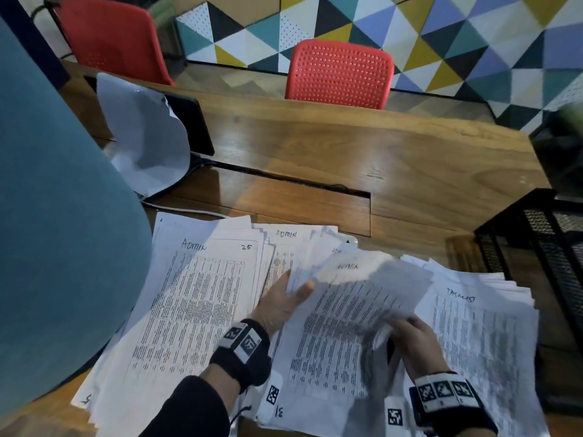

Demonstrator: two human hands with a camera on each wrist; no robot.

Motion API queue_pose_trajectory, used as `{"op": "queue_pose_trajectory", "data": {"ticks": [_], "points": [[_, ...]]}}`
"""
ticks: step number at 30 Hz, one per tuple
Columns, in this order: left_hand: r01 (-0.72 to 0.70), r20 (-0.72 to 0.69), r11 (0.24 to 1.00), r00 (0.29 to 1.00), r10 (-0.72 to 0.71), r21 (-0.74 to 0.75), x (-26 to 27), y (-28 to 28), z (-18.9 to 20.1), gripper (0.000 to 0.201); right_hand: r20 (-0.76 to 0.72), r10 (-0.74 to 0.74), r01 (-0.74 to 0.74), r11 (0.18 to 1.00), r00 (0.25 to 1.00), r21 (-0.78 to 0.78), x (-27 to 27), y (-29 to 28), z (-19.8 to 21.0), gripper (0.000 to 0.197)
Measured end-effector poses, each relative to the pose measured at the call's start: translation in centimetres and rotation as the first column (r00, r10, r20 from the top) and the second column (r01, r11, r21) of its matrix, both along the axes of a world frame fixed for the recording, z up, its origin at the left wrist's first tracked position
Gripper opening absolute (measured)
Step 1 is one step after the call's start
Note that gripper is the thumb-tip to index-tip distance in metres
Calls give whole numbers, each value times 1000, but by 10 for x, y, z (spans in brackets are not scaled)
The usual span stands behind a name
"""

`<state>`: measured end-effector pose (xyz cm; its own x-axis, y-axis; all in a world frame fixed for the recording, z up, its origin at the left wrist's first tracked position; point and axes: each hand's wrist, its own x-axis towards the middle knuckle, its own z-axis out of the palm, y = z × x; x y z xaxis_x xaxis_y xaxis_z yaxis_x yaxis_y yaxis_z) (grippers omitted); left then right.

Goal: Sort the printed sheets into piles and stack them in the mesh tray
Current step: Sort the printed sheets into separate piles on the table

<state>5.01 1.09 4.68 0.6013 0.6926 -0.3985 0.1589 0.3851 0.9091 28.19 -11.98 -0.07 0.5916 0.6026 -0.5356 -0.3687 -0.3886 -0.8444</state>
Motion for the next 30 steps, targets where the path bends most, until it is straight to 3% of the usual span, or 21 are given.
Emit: {"op": "queue_pose_trajectory", "data": {"ticks": [2, 3, 5, 6, 7, 10, 12, 16, 18, 19, 21, 23, 25, 27, 30], "points": [[24, -74, 999, 997, -21, 38, 2, -5, 1, 137, 4, 18, -18, 1000, 1000, -9, 2, 2, -3, 23], [40, -136, 996, 990, -30, 77, 2, -9, 3, 132, 10, 31, -31, 1000, 999, 6, 3, 4, -5, 31], [49, -174, 989, 984, -24, 141, 1, -10, -3, 91, 1, 65, -65, 997, 998, 33, 4, 4, -9, 57], [60, -135, 988, 990, -40, 145, 2, -10, -5, 67, -5, 81, -80, 995, 997, 51, 3, 4, -9, 69], [56, -85, 989, 995, -44, 134, 1, -11, -5, 57, -12, 85, -84, 994, 996, 64, 3, 4, -10, 79], [19, 7, 1000, 1000, -19, 3, -5, -5, 0, 62, -40, 102, -98, 992, 994, 83, 1, 3, -7, 95], [4, 10, 998, 1000, -4, -60, -10, 0, 1, 58, -67, 117, -111, 990, 991, 82, -6, 3, 2, 87], [27, -145, 1000, 989, -26, 1, -27, -2, -9, 42, -110, 248, -237, 965, 962, 110, -25, 11, 17, 79], [-66, -196, 996, 979, 54, -57, -47, -6, -19, 48, -211, 312, -292, 949, 926, 122, -35, 19, 21, 58], [-134, -201, 985, 973, 111, -107, -58, -9, -23, 62, -219, 333, -321, 943, 917, 88, -39, 23, 22, 47], [-271, -224, 951, 946, 234, -150, -86, -11, -30, 74, -36, 386, -388, 920, 922, -52, -39, 34, 15, 49], [-377, -227, 918, 912, 343, -127, -107, -10, -33, 38, 224, 460, -415, 882, 859, -223, -35, 46, 2, 63], [-479, -266, 870, 860, 436, -121, -120, -5, -35, 21, 343, 542, -445, 835, 767, -325, -38, 61, -8, 61], [-549, -290, 823, 819, 496, -145, -126, 0, -40, 23, 351, 580, -465, 808, 735, -363, -44, 77, -15, 55], [-554, -305, 817, 815, 493, -158, -123, 6, -44, 35, 224, 587, -501, 795, 778, -341, -51, 92, -25, 47]]}}
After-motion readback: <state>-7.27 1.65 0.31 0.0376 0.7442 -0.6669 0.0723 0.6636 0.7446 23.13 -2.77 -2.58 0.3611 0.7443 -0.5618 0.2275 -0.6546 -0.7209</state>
